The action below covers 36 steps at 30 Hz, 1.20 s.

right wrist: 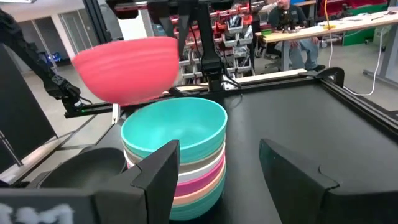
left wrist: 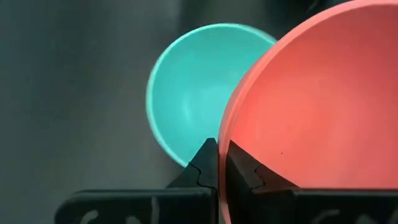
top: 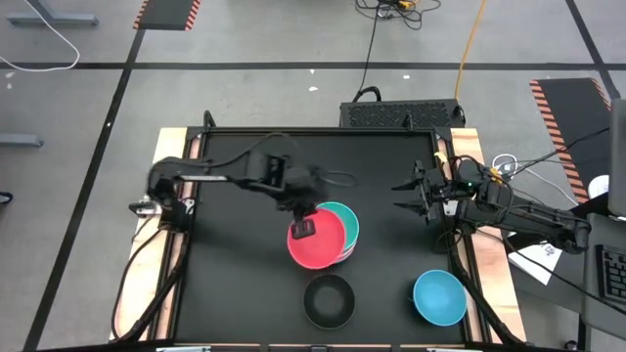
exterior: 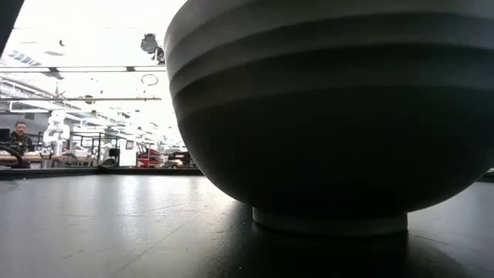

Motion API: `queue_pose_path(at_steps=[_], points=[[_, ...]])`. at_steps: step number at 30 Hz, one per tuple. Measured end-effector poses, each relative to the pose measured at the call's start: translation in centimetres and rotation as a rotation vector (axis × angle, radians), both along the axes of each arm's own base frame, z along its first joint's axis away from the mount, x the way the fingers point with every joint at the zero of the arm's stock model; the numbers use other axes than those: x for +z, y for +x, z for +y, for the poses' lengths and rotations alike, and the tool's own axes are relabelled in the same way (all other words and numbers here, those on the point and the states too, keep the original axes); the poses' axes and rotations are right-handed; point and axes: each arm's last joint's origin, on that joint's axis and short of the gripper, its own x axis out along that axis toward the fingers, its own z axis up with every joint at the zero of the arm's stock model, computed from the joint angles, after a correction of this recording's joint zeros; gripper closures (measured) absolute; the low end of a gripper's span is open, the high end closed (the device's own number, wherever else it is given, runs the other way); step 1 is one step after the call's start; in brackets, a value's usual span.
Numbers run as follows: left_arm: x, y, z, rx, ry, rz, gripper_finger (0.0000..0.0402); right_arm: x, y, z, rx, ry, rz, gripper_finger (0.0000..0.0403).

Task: Nest bowls inside each other
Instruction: Stack the red bowl on top of the light blue bowl

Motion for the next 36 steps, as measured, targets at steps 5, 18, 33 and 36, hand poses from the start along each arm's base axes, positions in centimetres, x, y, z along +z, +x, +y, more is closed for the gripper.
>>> queue_pose_path(at_steps=[5,18,33,36], points=[[0.8,1.6,1.3,0.032,0.009,0.066,0.0397,0.0,0.0,0.0,-0.001,0.007,0.002,0.019],[-0.9,3.6,3.7,0.031,0.019,0.109,0.0397,0.0,0.0,0.0,-0.002,-0.006,0.001,0.019],[-5.5,5.8,3.0,-0.046,-0.039,0.264,0.0397,-0.4,0.0,0.0,0.0,-0.001,0.043,0.019],[-6.1,6.3,3.1,-0.058,-0.015,0.251,0.0397,-0.4,0.0,0.0,0.0,-0.001,0.042,0.019]])
